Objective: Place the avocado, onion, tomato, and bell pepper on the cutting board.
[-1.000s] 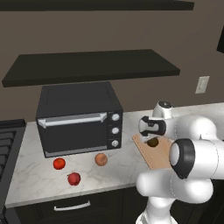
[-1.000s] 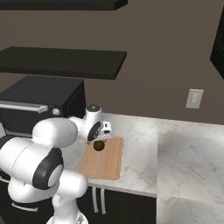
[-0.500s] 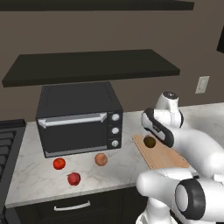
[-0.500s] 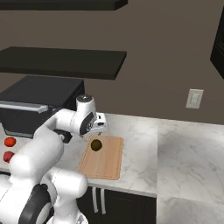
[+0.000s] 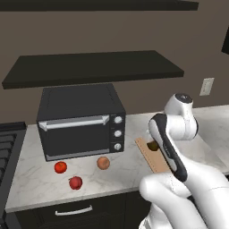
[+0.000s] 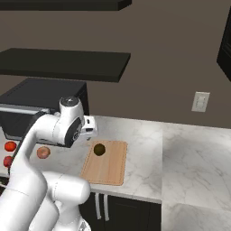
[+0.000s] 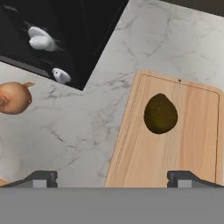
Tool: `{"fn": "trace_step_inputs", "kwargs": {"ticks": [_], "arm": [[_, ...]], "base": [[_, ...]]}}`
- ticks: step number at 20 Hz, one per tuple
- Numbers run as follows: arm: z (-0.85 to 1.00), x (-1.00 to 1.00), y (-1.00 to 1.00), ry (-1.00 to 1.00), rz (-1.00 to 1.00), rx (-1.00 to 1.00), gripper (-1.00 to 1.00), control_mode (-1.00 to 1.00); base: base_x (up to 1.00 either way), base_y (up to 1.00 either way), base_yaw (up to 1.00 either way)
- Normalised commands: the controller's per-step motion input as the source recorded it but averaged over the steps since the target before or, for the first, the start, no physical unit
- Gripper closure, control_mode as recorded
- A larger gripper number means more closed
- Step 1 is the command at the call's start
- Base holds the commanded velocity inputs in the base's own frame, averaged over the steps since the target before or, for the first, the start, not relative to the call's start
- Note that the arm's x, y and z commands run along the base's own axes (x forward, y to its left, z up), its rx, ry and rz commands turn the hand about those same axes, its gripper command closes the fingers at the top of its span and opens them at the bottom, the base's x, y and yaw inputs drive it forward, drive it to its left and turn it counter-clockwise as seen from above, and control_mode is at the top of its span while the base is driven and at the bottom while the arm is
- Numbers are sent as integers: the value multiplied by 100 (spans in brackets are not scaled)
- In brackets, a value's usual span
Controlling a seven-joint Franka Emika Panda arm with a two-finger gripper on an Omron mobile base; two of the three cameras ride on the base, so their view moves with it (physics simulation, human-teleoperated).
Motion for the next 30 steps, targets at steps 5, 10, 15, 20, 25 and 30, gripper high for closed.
{"fn": "trace_step_inputs", "kwargs": {"ticks": [5, 10, 15, 20, 25, 30], "arm": [[43, -68, 40, -8, 0, 0, -100, -100], [32, -58, 38, -3, 0, 0, -100, -100], [19, -39, 47, 0, -3, 1, -100, -100], [2, -38, 43, -1, -15, 3, -100, -100], [0, -3, 42, -2, -20, 0, -100, -100], [0, 0, 29, -2, -6, 1, -100, -100]], "base": [[0, 0, 0], [0, 0, 0], [0, 0, 0], [0, 0, 0], [0, 0, 0], [0, 0, 0]]}}
